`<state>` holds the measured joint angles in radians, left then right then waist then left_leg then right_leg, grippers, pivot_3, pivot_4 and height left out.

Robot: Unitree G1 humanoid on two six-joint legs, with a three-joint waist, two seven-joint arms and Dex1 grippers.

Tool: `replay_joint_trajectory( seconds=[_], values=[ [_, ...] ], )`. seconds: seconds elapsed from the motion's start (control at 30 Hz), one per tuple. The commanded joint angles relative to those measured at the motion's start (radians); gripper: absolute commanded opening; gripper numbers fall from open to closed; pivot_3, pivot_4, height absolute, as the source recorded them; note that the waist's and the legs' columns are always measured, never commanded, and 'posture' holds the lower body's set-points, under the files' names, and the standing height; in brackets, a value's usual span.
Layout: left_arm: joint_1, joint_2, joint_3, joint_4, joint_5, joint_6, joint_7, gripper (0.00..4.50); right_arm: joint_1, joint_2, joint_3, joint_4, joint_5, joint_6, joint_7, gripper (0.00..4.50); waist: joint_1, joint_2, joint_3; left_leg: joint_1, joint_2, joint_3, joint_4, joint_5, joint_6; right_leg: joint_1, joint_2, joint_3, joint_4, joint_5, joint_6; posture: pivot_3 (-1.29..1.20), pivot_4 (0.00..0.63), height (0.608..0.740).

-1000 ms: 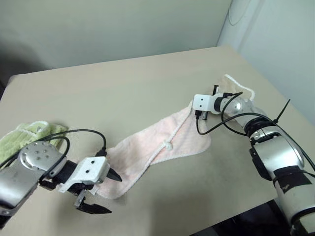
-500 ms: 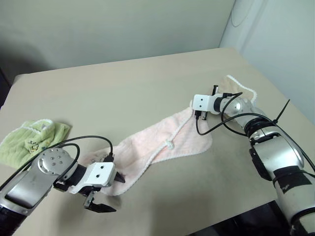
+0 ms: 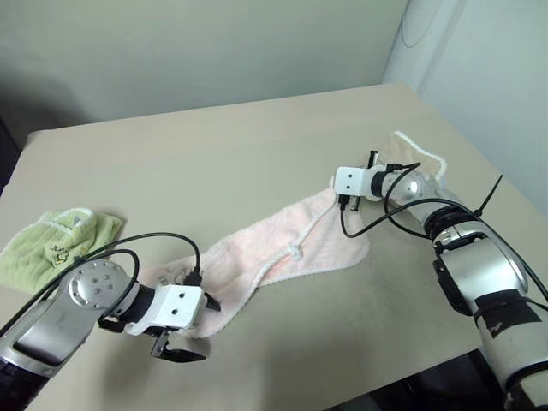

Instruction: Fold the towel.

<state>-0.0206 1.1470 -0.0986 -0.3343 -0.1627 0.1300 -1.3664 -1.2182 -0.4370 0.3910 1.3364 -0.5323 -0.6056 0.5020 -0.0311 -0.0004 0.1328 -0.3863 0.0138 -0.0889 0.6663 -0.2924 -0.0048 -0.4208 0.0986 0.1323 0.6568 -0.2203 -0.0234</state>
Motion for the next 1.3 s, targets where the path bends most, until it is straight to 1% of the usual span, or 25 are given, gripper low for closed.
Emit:
replay_joint_trajectory(
  seconds=[0.03, 0.17, 0.33, 0.5, 0.63, 0.77, 0.9, 1.03, 1.13, 1.23, 1.3],
  values=[
    [0.011, -0.007, -0.028, 0.04, 0.045, 0.014, 0.024, 3.2, -0.004, -0.005, -0.022, -0.014, 0.023, -0.014, 0.005, 0.0, -0.001, 0.0, 0.0, 0.001, 0.0, 0.0, 0.0, 0.0, 0.0, 0.0, 0.0, 0.0, 0.0, 0.0, 0.0, 0.0, 0.15, 0.74],
    [0.012, -0.011, -0.024, 0.043, 0.025, 0.023, 0.022, 1.72, -0.003, -0.008, -0.022, -0.013, 0.022, -0.013, 0.007, 0.0, -0.006, 0.0, 0.0, 0.001, 0.0, 0.0, -0.002, 0.0, 0.0, 0.0, 0.0, 0.0, 0.0, 0.0, 0.0, 0.0, 0.15, 0.74],
    [0.021, -0.011, -0.023, 0.037, 0.014, 0.027, 0.016, 0.07, -0.001, -0.011, -0.023, -0.014, 0.022, -0.015, 0.008, 0.0, -0.012, 0.003, -0.002, 0.001, 0.0, 0.0, -0.004, 0.0, 0.0, -0.001, 0.0, 0.0, -0.001, -0.001, -0.001, 0.0, 0.15, 0.74],
    [0.059, -0.01, 0.001, 0.01, -0.025, 0.047, 0.01, 0.02, 0.002, -0.012, -0.026, -0.015, 0.026, -0.018, 0.012, 0.0, -0.015, 0.003, -0.002, 0.002, 0.0, 0.0, -0.004, 0.0, 0.0, 0.0, 0.0, 0.0, -0.001, -0.001, -0.001, 0.0, 0.15, 0.74],
    [0.092, -0.026, 0.099, -0.03, -0.143, 0.117, 0.017, 0.02, 0.007, -0.017, -0.03, -0.017, 0.031, -0.026, 0.02, 0.0, -0.02, 0.003, -0.002, 0.001, 0.0, 0.0, -0.005, 0.0, 0.0, -0.001, 0.0, 0.0, -0.002, -0.001, -0.001, 0.0, 0.15, 0.74],
    [0.058, -0.076, 0.319, -0.045, -0.382, 0.306, 0.08, 0.02, 0.021, -0.045, -0.053, -0.028, 0.062, -0.059, 0.067, 0.0, -0.017, 0.003, -0.001, 0.0, 0.0, 0.0, -0.005, 0.0, 0.0, -0.001, 0.0, 0.0, -0.003, -0.001, -0.001, 0.0, 0.15, 0.74],
    [0.061, -0.116, 0.497, -0.061, -0.503, 0.401, 0.152, 0.02, 0.035, -0.078, -0.083, -0.048, 0.104, -0.097, 0.137, 0.0, -0.015, 0.003, -0.001, 0.0, 0.0, 0.0, -0.003, 0.0, -0.001, 0.0, 0.0, 0.0, -0.001, -0.001, -0.001, 0.0, 0.15, 0.74],
    [0.028, -0.171, 0.65, -0.069, -0.609, 0.488, 0.282, 0.02, 0.033, -0.112, -0.135, -0.072, 0.168, -0.109, 0.207, 0.0, -0.015, 0.003, -0.001, 0.001, 0.0, 0.001, -0.002, 0.002, -0.003, 0.0, 0.0, 0.0, -0.001, -0.001, -0.001, 0.0, 0.15, 0.74],
    [-0.026, -0.215, 0.684, -0.039, -0.621, 0.508, 0.399, 0.02, 0.018, -0.134, -0.162, -0.086, 0.197, -0.101, 0.231, 0.0, -0.015, 0.003, -0.001, 0.002, 0.0, 0.001, -0.003, 0.005, -0.01, 0.0, 0.0, 0.0, -0.001, -0.001, -0.001, 0.0, 0.15, 0.74],
    [-0.079, -0.245, 0.665, -0.003, -0.602, 0.51, 0.474, 0.02, -0.009, -0.148, -0.184, -0.098, 0.219, -0.089, 0.248, 0.0, -0.016, 0.003, -0.001, 0.003, 0.0, 0.0, -0.003, 0.006, -0.01, 0.002, 0.0, 0.0, 0.0, -0.001, -0.001, 0.0, 0.15, 0.74],
    [-0.128, -0.262, 0.627, 0.037, -0.543, 0.456, 0.513, 0.02, -0.036, -0.155, -0.189, -0.098, 0.219, -0.081, 0.243, 0.0, -0.016, 0.003, -0.001, 0.003, 0.0, 0.001, -0.002, 0.006, -0.01, 0.001, 0.0, 0.0, 0.0, -0.001, -0.001, 0.0, 0.15, 0.74]
  ],
)
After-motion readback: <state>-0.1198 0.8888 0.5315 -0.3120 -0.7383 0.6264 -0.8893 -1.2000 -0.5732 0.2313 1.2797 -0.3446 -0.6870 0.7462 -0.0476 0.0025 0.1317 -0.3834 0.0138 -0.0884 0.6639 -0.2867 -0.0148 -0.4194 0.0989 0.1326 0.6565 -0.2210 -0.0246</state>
